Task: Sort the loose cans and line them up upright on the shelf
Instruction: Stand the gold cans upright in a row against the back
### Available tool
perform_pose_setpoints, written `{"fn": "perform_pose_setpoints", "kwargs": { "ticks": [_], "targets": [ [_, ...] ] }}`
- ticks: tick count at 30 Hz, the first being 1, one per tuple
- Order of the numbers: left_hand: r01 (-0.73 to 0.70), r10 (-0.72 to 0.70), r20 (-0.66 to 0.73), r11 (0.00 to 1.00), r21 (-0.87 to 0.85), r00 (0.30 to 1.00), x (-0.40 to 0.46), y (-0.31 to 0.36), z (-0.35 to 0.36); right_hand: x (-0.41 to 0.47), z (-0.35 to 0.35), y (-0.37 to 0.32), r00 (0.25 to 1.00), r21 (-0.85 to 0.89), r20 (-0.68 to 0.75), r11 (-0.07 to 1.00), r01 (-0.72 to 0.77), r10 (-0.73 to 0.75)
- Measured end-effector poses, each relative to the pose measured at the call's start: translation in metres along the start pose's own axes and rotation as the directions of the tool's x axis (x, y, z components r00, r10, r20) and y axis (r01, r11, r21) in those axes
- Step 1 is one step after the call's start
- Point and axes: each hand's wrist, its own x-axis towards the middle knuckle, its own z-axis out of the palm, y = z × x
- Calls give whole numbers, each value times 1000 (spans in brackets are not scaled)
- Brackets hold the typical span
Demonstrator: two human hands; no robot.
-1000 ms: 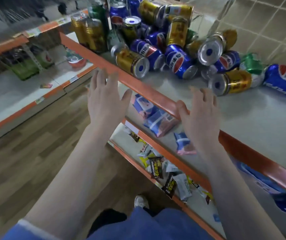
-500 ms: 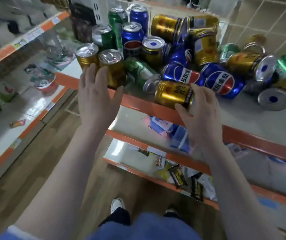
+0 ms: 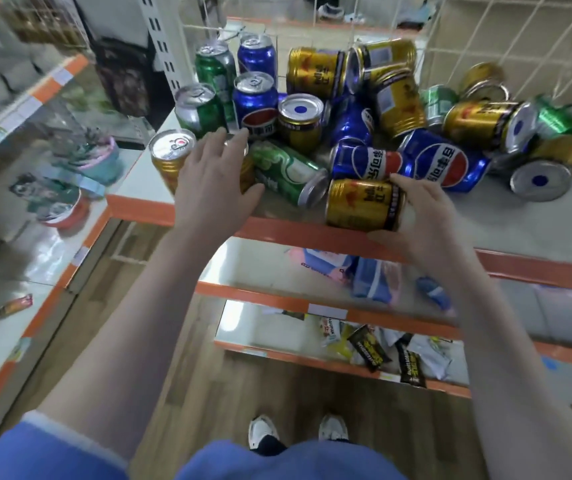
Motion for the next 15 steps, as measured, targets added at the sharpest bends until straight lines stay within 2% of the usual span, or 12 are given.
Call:
{"fn": "perform_pose_setpoints", "kwargs": {
  "ticks": [3, 15],
  "targets": [
    [-19, 19, 17, 1000, 14, 1000, 5, 1, 0, 0, -1, 4, 1000, 19, 26, 1000, 5, -5],
    [73, -73, 19, 997, 6, 997, 10, 1, -1, 5, -9, 9, 986, 5, -10, 986, 164, -164]
  ]
}}
